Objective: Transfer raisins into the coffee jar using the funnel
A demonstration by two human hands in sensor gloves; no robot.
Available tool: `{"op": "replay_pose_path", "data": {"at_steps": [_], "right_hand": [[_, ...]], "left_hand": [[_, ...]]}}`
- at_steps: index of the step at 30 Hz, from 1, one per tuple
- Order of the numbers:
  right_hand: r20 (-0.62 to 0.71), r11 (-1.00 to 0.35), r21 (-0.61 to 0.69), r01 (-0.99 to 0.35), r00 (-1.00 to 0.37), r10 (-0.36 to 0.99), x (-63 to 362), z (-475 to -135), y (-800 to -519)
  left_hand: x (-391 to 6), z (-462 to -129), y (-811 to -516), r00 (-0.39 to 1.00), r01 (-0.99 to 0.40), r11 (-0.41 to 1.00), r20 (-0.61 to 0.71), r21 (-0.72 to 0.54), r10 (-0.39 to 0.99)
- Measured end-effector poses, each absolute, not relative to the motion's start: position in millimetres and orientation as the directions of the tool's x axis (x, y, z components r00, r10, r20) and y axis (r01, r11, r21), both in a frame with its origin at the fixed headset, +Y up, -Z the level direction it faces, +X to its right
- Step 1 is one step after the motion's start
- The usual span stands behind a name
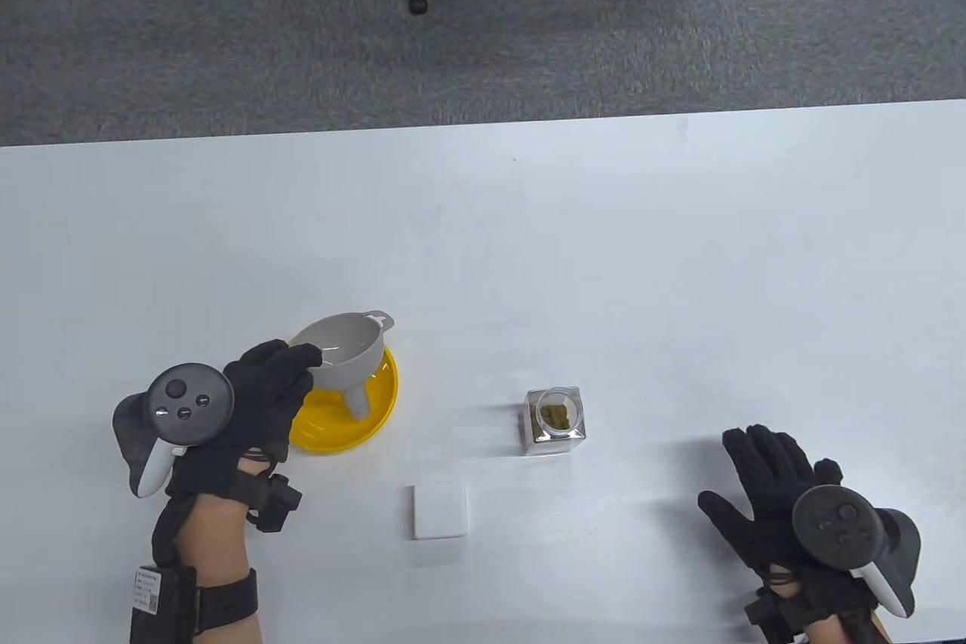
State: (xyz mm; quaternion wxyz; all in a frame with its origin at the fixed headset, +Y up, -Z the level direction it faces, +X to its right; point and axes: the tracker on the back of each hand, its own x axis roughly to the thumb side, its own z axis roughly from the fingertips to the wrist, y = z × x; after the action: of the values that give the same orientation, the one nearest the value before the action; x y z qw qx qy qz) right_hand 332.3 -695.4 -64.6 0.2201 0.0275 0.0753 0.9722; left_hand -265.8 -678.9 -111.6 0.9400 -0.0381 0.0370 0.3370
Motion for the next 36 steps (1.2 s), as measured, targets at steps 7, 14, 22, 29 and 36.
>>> {"op": "replay_pose_path", "data": {"at_steps": [7, 14, 22, 29, 36], "right_hand": [[0.019, -0.888, 0.168, -0.427, -0.9, 0.436, 331, -65, -696], [0.029, -0.889, 0.173, -0.424, -0.9, 0.435, 330, -65, -696], [0.027, -0.889, 0.182, -0.421, -0.901, 0.433, 330, -65, -697], [0.034, -0.891, 0.186, -0.415, -0.903, 0.427, 329, -64, -698], [0.045, -0.9, 0.181, -0.398, -0.91, 0.412, 327, -63, -699]], "left_hand": [[-270, -115, -690, 0.82, -0.565, 0.823, -0.147, -0.056, 0.553], [-272, -116, -696, 0.847, -0.506, 0.862, -0.184, 0.01, 0.499], [-257, -116, -688, 0.914, -0.33, 0.94, -0.218, 0.088, 0.342], [-246, -97, -663, 0.96, -0.195, 0.973, -0.177, 0.125, 0.215], [-252, -62, -652, 0.979, -0.054, 0.995, -0.19, 0.08, 0.068]]}}
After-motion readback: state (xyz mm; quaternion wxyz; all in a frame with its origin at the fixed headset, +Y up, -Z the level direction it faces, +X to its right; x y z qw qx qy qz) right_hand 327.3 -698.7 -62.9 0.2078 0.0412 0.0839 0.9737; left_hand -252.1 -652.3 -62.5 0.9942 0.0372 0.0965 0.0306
